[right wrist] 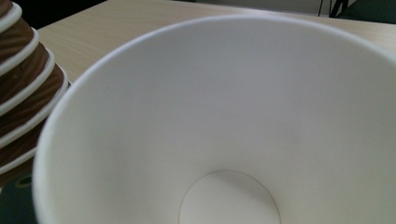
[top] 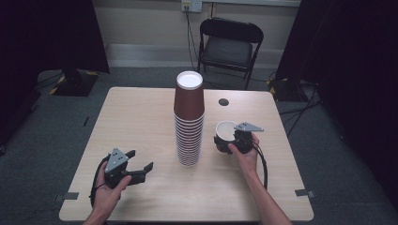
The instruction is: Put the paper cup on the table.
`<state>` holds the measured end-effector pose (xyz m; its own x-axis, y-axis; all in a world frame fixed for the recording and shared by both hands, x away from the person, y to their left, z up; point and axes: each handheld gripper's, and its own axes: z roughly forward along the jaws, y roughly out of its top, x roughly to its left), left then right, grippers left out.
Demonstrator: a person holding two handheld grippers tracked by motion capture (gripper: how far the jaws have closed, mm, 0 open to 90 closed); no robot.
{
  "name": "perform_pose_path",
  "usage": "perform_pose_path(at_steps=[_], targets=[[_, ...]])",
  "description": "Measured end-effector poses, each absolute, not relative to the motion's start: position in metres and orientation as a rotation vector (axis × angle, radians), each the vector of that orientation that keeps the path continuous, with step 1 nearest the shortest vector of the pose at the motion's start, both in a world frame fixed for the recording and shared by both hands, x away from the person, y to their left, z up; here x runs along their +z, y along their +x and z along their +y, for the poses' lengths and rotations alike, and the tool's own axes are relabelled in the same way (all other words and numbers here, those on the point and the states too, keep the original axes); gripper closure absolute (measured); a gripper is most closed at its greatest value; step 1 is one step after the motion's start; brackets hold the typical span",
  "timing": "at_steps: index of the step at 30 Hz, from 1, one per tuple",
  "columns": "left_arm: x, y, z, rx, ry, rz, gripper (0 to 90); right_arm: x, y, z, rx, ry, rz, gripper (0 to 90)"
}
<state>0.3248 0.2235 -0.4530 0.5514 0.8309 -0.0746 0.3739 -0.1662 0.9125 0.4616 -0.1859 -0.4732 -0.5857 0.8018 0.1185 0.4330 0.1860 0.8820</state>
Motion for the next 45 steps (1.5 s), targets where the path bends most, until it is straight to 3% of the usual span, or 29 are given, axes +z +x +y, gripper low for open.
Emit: perform_pose_path(at_steps=[22,45], targets=[[-0.453,0.324,0.223,0.556,1.765,0.99,15.7,-0.488,0.453,-0.193,1.231,1.225,2.259,13.0],[-0.449,0.328,0.22,0.571,1.794,1.034,15.7,-0.472,0.426,-0.227,1.209,1.288,2.231,13.4]])
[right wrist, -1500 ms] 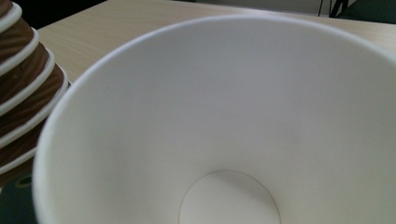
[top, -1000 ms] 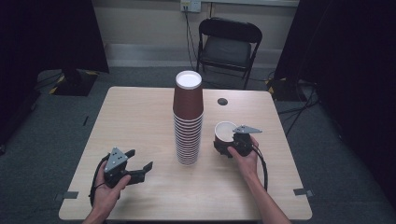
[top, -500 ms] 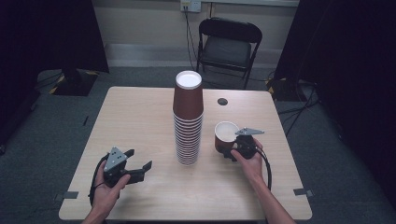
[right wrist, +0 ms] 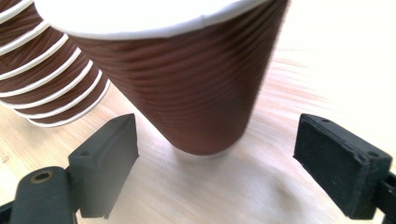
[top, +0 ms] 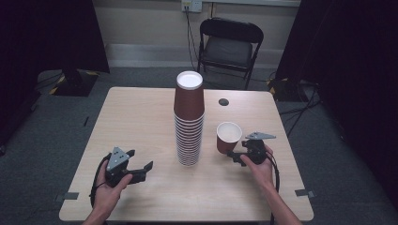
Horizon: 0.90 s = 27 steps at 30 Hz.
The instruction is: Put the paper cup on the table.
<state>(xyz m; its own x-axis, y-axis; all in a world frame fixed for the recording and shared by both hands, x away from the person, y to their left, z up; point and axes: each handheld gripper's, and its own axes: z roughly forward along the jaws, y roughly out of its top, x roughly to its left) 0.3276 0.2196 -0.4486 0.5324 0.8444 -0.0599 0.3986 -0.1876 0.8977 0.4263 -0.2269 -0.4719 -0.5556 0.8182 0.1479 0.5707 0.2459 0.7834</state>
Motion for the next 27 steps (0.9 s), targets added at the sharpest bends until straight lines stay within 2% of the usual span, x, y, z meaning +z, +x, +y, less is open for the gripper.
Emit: perform_pose_path(at_steps=[13,19,20,27], targets=[[-0.452,0.32,0.222,0.524,1.822,1.09,15.7,-0.455,0.396,-0.248,1.262,1.291,2.176,16.6],[-0.455,0.317,0.231,0.524,1.821,1.114,15.8,-0.439,0.376,-0.252,1.294,1.268,2.166,16.7],[-0.455,0.316,0.233,0.522,1.815,1.126,15.8,-0.434,0.364,-0.254,1.309,1.261,2.162,16.7],[-0.455,0.312,0.238,0.542,1.807,1.142,15.8,-0.429,0.338,-0.262,1.324,1.262,2.157,16.9]])
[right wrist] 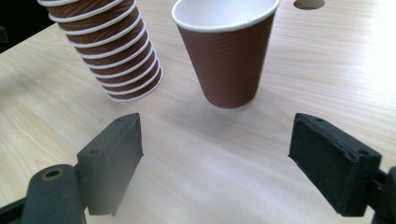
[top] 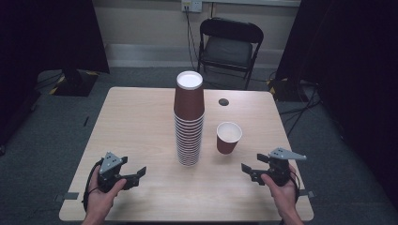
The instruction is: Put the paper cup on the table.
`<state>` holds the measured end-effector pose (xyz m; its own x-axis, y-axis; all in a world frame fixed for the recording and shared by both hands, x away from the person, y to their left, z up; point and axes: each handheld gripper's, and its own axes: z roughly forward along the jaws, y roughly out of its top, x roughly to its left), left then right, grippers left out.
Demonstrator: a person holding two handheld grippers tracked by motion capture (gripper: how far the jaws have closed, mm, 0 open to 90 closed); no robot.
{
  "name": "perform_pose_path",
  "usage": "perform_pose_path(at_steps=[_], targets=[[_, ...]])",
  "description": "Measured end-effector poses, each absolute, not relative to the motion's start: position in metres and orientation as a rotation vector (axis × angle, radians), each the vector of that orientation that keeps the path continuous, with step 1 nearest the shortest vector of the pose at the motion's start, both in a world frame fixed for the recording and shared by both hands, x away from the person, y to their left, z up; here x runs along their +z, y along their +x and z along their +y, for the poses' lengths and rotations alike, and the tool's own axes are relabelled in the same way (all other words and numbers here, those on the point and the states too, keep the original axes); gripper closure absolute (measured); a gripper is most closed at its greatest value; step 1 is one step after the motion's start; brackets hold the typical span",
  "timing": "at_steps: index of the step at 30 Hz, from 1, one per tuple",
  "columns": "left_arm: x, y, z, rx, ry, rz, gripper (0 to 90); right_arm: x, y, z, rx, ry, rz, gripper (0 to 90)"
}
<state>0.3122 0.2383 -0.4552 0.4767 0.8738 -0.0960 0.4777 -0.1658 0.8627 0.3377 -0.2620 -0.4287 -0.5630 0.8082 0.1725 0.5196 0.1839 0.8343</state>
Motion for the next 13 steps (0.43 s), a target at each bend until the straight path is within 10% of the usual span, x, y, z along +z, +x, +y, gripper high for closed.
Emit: perform_pose_path(at_steps=[13], targets=[[-0.461,0.308,0.232,0.518,1.827,1.123,15.8,-0.446,0.319,-0.277,1.28,1.347,2.105,16.3]])
